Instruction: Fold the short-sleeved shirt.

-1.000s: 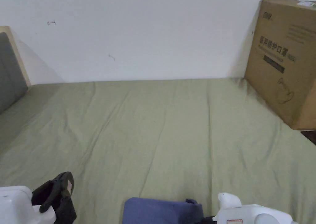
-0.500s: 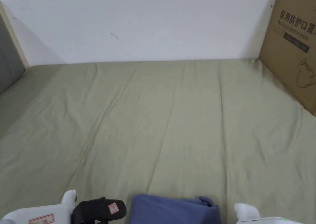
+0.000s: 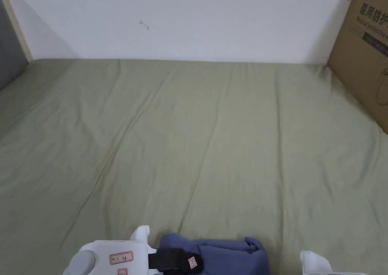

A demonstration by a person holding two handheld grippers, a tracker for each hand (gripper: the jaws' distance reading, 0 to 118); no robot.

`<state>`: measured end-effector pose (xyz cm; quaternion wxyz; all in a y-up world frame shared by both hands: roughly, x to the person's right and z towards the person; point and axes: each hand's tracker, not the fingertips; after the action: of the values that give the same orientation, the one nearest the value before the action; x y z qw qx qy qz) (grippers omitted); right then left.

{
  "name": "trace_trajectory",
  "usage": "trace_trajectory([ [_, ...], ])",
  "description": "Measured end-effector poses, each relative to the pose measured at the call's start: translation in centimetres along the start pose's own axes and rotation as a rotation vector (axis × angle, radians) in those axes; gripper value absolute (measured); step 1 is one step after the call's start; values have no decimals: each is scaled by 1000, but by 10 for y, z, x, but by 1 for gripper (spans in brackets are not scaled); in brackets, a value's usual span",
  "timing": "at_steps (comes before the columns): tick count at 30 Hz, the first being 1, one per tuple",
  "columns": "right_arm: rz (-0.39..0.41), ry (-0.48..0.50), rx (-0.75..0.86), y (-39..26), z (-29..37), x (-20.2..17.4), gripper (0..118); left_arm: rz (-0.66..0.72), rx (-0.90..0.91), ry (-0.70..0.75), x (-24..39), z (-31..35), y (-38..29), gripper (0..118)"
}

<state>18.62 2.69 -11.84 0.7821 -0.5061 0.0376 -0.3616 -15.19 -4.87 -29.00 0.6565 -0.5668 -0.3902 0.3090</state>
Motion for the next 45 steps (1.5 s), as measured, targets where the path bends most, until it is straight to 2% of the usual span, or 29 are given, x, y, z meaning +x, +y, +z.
trace_trajectory([
  [1, -6, -24, 4, -1, 2, -1, 0, 43, 37, -127, 6, 7, -1, 24],
  [3, -3, -47, 16, -2, 6, -7, 0, -15, 26, -38, 32, 12, -3, 24],
  [6, 25, -30, 133, -9, 31, -21, 0, -98, 40, 16, 60, 38, 0, 24],
  [9, 76, -5, 205, -13, 62, -42, 0, -245, 123, 155, 78, 104, 7, 24],
  [12, 134, 11, 251, -15, 87, -60, 0, -212, 180, 230, 66, 168, 32, 24],
  [17, 235, -18, 278, -22, 110, -89, 0, -273, 205, 580, 42, 267, 70, 24],
  [20, 258, -24, 277, -25, 111, -99, 0, -254, 198, 805, 16, 304, 91, 24],
  [23, 267, -26, 285, -29, 107, -103, 0, -310, 180, 1023, 2, 319, 102, 25],
  [24, 267, -29, 288, -30, 105, -104, 0, -354, 174, 1062, -2, 323, 104, 31],
  [25, 263, -34, 285, -31, 103, -105, 0, -382, 178, 1100, -7, 328, 106, 46],
  [26, 254, -38, 275, -31, 100, -105, 0, -399, 200, 1150, -6, 330, 105, 86],
  [27, 245, -37, 264, -31, 98, -105, 0, -398, 226, 1176, -7, 335, 105, 115],
  [28, 237, -35, 259, -32, 97, -104, 0, -401, 254, 1185, -7, 342, 106, 117],
  [29, 236, -35, 257, -34, 97, -105, 0, -417, 300, 1188, -1, 351, 101, 111],
  [30, 239, -38, 256, -35, 97, -105, 0, -448, 383, 1150, 12, 359, 95, 112],
  [32, 257, -55, 265, -36, 99, -107, 0, -424, 460, 1128, 28, 366, 85, 112],
  [36, 280, -70, 308, -36, 108, -111, 0, -437, 600, 881, 88, 338, 37, 113],
  [37, 286, -70, 319, -36, 111, -113, 0, -487, 630, 847, 104, 327, 23, 114],
  [39, 295, -66, 336, -35, 119, -116, 0, -497, 571, 713, 105, 308, 8, 110],
  [40, 300, -63, 342, -35, 122, -118, 0, -516, 555, 677, 116, 293, -6, 101],
  [41, 305, -61, 346, -35, 125, -120, 0, -540, 552, 640, 127, 277, -20, 73],
  [43, 320, -55, 351, -36, 134, -125, 0, -575, 540, 600, 145, 249, -50, 8],
  [44, 329, -65, 353, -37, 139, -129, 0, -594, 625, 561, 156, 235, -71, 1],
  [45, 337, -80, 366, -41, 146, -133, 0, -614, 640, 528, 165, 228, -85, 1],
])
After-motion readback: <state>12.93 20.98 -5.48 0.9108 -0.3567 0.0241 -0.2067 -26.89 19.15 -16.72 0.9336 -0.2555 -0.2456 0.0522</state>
